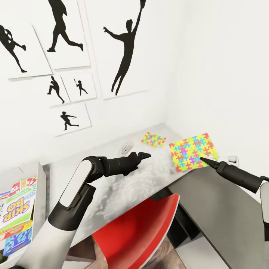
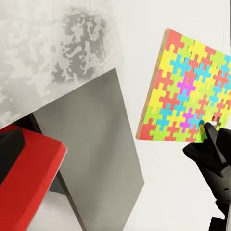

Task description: Put all the toys in the child's room - the three board games (two on the bed and one on the table), the two jigsaw puzzles on the table, and the tennis ball on the table - inside the toy box on the table in the child's room.

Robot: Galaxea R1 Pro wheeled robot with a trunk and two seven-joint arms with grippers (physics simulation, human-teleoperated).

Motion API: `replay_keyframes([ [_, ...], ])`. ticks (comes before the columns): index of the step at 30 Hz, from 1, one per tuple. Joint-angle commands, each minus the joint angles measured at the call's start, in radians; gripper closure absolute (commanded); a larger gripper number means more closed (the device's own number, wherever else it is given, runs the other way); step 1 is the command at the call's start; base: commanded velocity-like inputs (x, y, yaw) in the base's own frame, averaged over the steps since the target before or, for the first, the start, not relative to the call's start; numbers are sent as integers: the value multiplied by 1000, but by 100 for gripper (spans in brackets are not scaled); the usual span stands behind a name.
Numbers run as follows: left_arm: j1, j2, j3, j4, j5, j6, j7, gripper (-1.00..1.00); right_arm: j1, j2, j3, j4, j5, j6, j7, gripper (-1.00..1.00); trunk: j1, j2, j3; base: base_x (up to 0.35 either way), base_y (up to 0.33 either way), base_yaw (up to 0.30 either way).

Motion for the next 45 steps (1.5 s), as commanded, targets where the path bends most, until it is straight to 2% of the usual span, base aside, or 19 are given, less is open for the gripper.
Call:
replay_keyframes([
  [1, -1, 0, 1, -1, 9, 0, 10, -100, 1, 0, 0, -2, 6, 3, 7, 100, 1, -2, 0, -6, 0, 0],
  [27, -1, 2, 10, 0, 10, 0, 12, -100, 7, 0, 5, -11, 8, 3, 5, 100, 1, -2, 42, -3, 0, 35],
  [45, -2, -3, 0, 1, 9, 0, 10, -100, 7, 0, 5, -11, 9, 3, 1, 100, 1, -2, 72, -117, 72, 88],
])
